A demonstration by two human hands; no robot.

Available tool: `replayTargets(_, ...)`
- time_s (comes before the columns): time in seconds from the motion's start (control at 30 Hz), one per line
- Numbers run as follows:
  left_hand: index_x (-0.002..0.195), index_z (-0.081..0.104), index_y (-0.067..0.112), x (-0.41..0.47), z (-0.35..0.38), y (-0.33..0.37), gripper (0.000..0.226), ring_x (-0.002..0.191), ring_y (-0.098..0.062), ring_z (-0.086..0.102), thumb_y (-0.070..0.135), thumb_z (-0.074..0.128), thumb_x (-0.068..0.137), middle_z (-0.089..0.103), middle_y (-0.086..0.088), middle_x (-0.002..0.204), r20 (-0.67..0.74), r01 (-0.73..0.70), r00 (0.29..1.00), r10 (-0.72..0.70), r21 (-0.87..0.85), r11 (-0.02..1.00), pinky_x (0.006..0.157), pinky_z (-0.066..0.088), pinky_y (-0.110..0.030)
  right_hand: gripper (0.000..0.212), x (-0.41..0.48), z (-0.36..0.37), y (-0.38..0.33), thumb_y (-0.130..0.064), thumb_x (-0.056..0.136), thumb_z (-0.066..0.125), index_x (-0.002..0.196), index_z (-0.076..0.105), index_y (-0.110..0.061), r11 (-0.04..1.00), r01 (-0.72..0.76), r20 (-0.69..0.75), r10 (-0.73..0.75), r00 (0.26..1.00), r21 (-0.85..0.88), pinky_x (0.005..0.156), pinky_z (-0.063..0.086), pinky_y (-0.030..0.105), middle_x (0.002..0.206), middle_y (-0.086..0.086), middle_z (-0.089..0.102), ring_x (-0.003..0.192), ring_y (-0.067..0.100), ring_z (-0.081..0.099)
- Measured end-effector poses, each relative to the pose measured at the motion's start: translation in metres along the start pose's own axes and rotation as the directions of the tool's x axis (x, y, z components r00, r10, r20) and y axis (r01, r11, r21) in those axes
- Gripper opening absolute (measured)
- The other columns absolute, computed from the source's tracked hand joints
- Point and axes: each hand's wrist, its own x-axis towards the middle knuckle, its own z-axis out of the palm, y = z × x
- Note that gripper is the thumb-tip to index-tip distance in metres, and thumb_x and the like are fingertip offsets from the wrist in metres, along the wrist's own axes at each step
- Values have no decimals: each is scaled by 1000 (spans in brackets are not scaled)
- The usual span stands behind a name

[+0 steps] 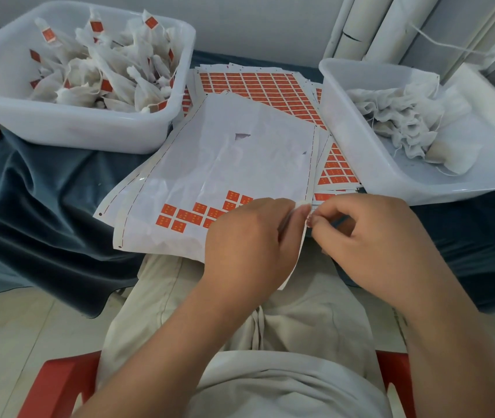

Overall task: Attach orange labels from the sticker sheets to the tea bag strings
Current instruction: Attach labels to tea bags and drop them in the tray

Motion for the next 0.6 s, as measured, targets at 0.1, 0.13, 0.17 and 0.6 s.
replayTargets(0.1,63,51,19,0,6,-4,46,52,-16,39,37,54,105,37,3,52,75,134,990,-120,-231,964,49,32,-35,18,4,-1,2,-29,93,61,80,72,-28,980,-16,141,-12,990,198,69,52,30,78,-18,73,68,3,71)
replayTargets(0.13,66,61,18,0,6,-5,43,55,-14,45,36,56,105,47,2,55,130,221,974,-186,-356,908,52,38,-33,19,7,0,3,-23,95,62,80,73,-25,961,-39,185,-12,983,274,69,51,30,78,-12,74,67,5,72)
replayTargets(0.17,72,69,18,1,5,-4,39,58,-10,50,36,58,106,56,0,60,185,305,951,-247,-456,836,55,41,-29,22,9,0,4,-18,97,61,79,72,-23,935,-64,219,-14,976,349,66,50,29,78,-6,74,65,7,71)
replayTargets(0.6,83,78,22,13,-3,-16,26,90,-28,68,47,73,89,76,-3,92,518,604,785,-339,-761,237,99,53,-63,17,34,19,25,-25,70,78,69,64,-16,136,-434,454,-190,871,890,49,42,20,68,0,53,49,9,45)
